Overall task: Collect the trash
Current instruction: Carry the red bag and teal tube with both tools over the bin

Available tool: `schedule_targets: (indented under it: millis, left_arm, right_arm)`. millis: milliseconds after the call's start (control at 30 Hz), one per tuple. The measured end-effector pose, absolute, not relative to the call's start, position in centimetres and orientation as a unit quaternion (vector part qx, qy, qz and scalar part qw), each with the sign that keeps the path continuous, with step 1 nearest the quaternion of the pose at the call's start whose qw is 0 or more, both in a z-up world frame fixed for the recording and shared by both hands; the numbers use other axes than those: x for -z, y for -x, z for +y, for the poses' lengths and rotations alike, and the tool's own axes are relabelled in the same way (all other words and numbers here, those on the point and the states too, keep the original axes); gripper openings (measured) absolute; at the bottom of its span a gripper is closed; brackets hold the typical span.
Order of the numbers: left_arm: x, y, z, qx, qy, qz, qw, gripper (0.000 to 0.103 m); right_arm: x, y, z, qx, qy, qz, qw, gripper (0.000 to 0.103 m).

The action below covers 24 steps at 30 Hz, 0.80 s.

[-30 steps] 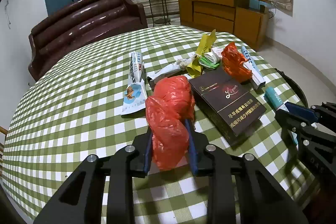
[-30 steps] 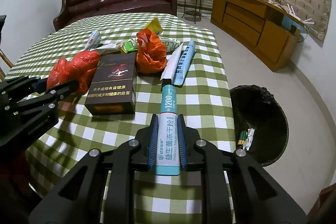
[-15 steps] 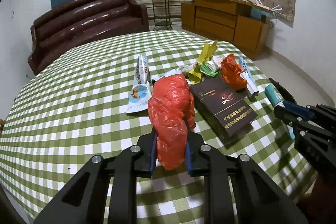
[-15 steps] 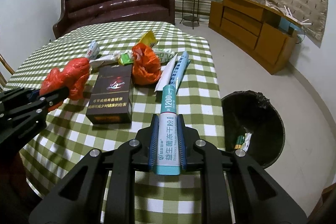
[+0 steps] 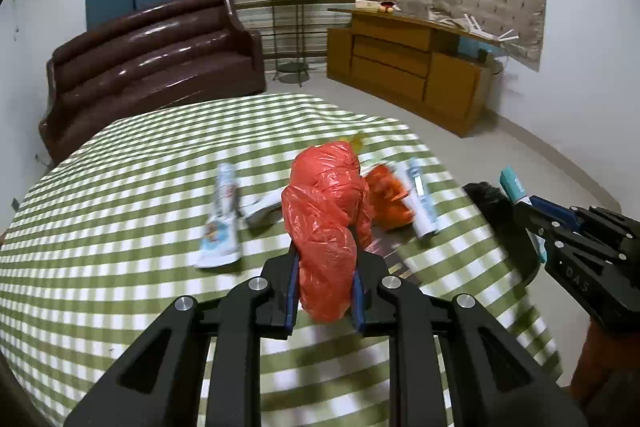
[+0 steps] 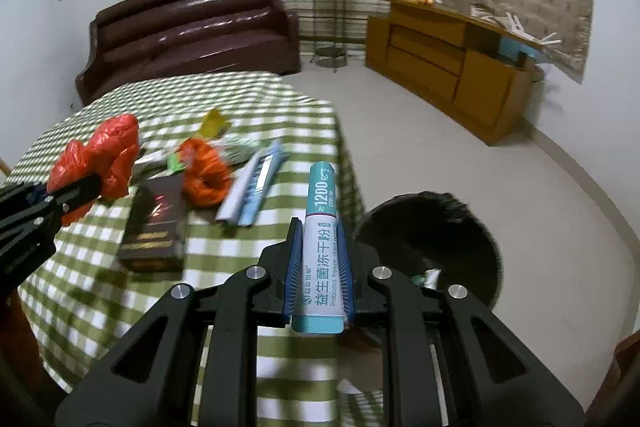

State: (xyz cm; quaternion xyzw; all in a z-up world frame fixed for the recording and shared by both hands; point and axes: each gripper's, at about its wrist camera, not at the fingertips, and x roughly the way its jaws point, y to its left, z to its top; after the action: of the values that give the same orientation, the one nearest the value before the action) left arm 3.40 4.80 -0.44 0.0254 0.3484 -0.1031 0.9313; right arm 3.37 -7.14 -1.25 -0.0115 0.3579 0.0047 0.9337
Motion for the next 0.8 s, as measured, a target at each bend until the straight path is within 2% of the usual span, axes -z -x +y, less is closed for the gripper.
schedule_targets:
  millis: [800]
  left_arm:
    - [1.4, -8.1, -8.6, 0.192, -0.057, 0.358, 0.912, 0.021]
  right_arm:
    - [2.3, -6.1, -17.5, 0.086, -0.042, 0.358, 0.929, 0.017]
